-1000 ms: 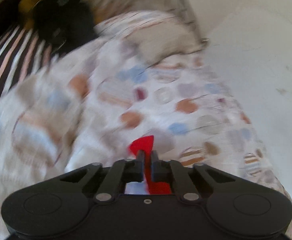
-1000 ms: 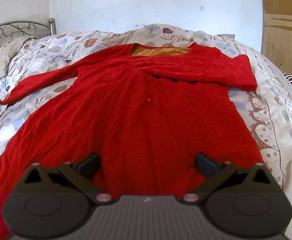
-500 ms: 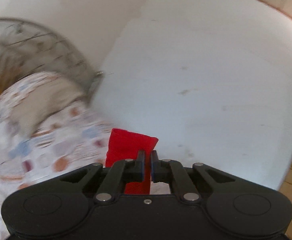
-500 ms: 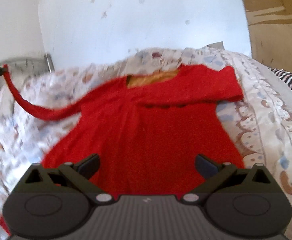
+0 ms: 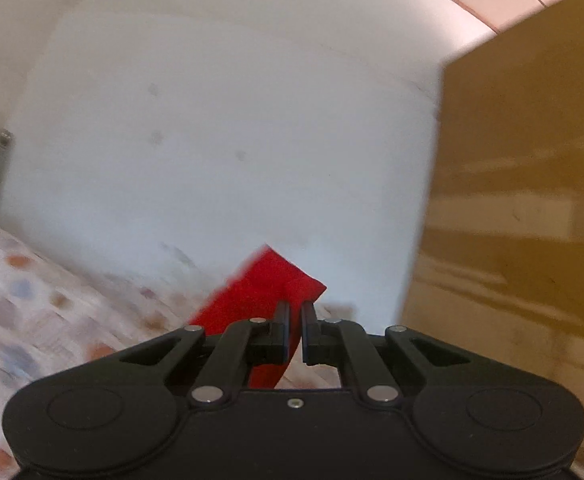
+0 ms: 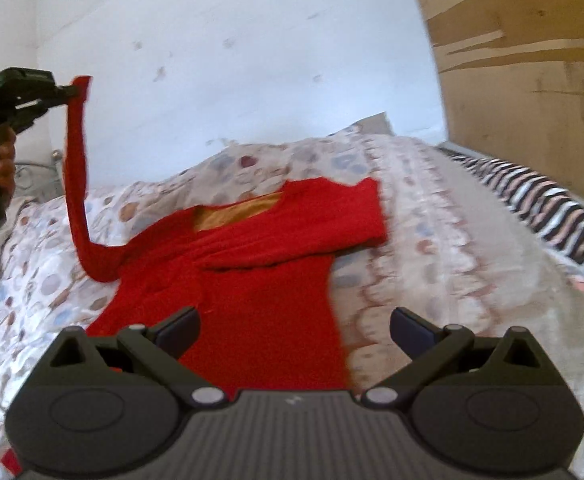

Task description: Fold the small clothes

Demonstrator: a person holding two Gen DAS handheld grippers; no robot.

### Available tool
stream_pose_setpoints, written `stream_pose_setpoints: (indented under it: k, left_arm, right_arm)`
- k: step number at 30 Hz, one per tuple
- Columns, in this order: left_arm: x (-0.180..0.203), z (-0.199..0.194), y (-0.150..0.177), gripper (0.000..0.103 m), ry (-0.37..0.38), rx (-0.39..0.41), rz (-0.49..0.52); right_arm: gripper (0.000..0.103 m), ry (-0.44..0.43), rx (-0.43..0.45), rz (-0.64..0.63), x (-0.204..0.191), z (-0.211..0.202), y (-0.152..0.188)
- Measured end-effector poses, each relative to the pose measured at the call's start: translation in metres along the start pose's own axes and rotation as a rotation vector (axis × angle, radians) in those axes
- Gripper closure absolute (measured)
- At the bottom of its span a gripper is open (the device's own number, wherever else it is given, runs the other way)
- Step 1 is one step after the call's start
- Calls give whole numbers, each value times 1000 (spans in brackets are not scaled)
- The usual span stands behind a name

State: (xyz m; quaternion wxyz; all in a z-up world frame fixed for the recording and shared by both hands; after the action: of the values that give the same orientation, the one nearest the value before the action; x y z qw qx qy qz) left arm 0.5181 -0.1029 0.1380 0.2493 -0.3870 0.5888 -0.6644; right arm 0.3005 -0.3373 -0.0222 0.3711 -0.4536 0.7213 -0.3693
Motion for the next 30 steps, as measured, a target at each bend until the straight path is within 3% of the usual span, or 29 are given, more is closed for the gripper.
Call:
stream_pose_setpoints:
  k: [7, 13, 15, 23, 27, 30]
  left_arm:
    - [51, 33, 104, 98, 126, -222, -26]
    - [62, 15, 179, 94, 189, -388, 4]
    - [66, 5, 194, 86, 207, -420, -3]
    - [43, -32, 208, 16, 130, -445, -52]
    - [17, -58, 191, 7, 22, -400, -31]
    - [-21, -70, 185, 7, -92, -400, 9]
  right_arm:
    - [0, 99, -15, 40, 43, -3, 6]
    - [0, 151, -33, 66, 60, 2, 13]
    - [0, 154, -43, 70, 62, 5, 16]
    - [0, 137, -65, 32, 48, 21, 17]
    - [0, 59, -66, -29, 24, 37, 2]
    - [0, -80, -70, -93, -10, 62, -19]
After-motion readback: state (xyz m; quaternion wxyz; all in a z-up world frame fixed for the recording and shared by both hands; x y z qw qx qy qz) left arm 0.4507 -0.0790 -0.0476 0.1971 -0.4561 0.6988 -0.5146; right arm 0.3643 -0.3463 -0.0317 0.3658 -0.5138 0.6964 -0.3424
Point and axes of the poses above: each gripper's, at about its wrist camera, not at the fingertips, and z roughly the way its jaws point, x to its right, y to its underside, the point moved 7 cm from there along z, roughly the way its jaws point, and after that the axes turned 10 degrees about y, right-handed, at the moved point
